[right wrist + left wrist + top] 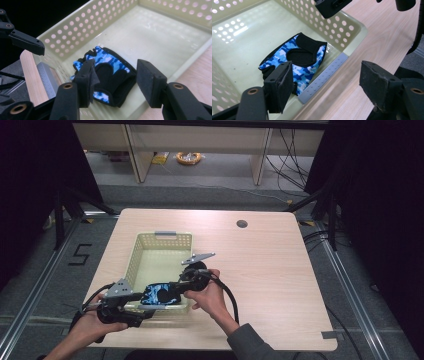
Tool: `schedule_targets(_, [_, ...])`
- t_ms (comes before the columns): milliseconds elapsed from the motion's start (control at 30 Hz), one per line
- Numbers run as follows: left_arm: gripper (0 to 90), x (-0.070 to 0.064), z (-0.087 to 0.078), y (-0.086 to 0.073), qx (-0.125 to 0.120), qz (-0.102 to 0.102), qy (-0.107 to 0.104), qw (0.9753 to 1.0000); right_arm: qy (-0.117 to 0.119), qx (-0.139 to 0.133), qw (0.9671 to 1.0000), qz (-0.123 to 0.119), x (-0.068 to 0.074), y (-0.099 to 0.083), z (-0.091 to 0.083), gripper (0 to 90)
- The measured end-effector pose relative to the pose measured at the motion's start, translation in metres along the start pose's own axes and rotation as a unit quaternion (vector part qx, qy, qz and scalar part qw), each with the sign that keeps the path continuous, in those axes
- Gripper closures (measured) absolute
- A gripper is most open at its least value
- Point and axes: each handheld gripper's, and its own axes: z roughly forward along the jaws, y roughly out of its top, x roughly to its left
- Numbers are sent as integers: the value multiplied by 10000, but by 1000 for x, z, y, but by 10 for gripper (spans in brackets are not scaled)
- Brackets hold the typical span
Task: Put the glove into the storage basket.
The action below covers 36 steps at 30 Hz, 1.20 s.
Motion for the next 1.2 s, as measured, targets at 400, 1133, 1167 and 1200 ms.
schedule_targets(400, [262,-9,0,-1,-90,-53,-61,9999,-30,-323,9995,14,-9,-8,-30,472])
schedule_targets(1133, [254,-26,10,-5,-355,-193,-277,9988,-202,-701,9973,94,-29,-43,-87,437])
schedule_targets(1167, [253,-25,10,-5,-286,-114,-275,9991,-252,-739,9969,26,-30,-45,-89,436])
schedule_targets(1200, [253,-27,10,-5,-314,-200,-260,9990,-206,-708,9972,104,-30,-46,-91,436])
